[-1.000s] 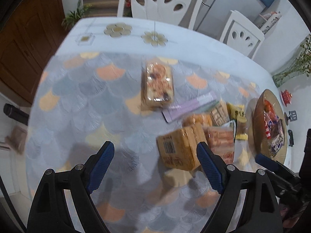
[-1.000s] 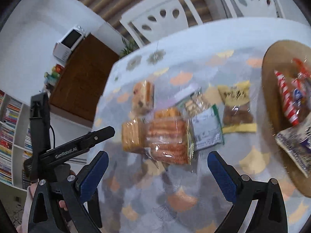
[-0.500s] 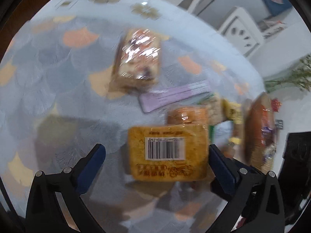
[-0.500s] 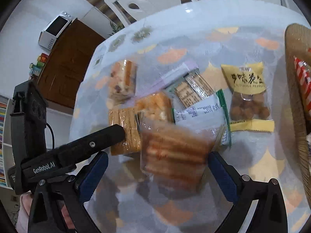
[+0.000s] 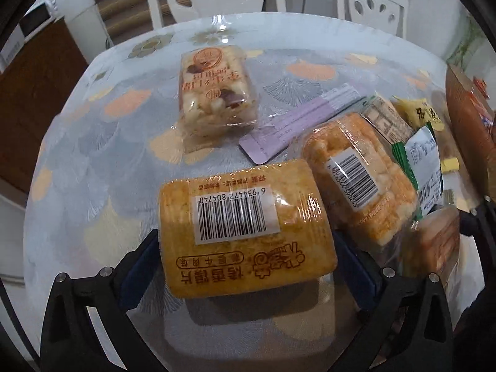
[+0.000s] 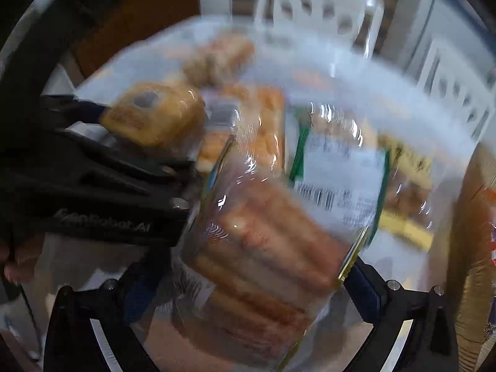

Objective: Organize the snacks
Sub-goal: 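Hold left tool around the yellow cake pack while right holds around the biscuit-stick pack, then close both tools on their packs and lift them off the table, then carry both packs over the bowl and open both tools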

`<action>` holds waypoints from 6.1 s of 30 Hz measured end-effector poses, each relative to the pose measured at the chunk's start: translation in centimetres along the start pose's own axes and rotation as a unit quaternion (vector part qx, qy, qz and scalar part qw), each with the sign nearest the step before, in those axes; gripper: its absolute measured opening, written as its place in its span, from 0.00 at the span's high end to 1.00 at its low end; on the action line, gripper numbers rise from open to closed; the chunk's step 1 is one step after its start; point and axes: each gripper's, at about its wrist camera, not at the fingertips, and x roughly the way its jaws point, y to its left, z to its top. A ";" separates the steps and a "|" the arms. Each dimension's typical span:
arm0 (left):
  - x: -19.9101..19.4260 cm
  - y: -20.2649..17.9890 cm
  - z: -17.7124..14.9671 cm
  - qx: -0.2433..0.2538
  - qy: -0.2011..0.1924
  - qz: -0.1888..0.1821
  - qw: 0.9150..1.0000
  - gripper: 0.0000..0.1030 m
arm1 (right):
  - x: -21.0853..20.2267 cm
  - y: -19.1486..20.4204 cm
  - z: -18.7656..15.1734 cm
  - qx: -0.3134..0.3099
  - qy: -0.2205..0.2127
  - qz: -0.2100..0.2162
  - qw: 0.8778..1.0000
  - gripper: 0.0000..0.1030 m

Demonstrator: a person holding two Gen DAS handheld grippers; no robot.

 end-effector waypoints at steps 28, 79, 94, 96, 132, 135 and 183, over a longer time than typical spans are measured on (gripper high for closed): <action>-0.4 0.3 0.4 0.003 0.007 0.005 1.000 0.00 | -0.4 -1.4 -2.0 0.028 -0.047 -0.031 0.998 0.00; -0.4 0.4 0.4 0.003 0.005 0.002 1.000 0.00 | -0.9 -1.4 -2.5 0.027 -0.051 -0.029 0.998 0.00; -0.4 0.4 0.4 0.003 0.004 0.002 1.000 0.00 | -0.9 -1.4 -2.5 0.027 -0.052 -0.029 0.998 0.00; -0.4 0.5 0.4 0.003 0.004 0.002 1.000 0.00 | -0.9 -1.4 -2.5 0.027 -0.052 -0.029 0.998 0.00; -0.6 0.4 0.9 -0.001 0.008 0.000 1.000 0.00 | 0.3 -1.8 1.1 0.075 0.091 -0.034 0.993 0.00; -0.4 0.6 1.5 -0.015 0.024 -0.004 1.000 0.00 | 0.0 -2.3 1.8 0.109 0.093 0.001 0.990 0.03; -9.2 -25.7 17.4 0.140 -0.022 -0.137 0.980 0.20 | -19.6 -24.0 -4.9 0.264 -0.053 -0.032 0.962 0.12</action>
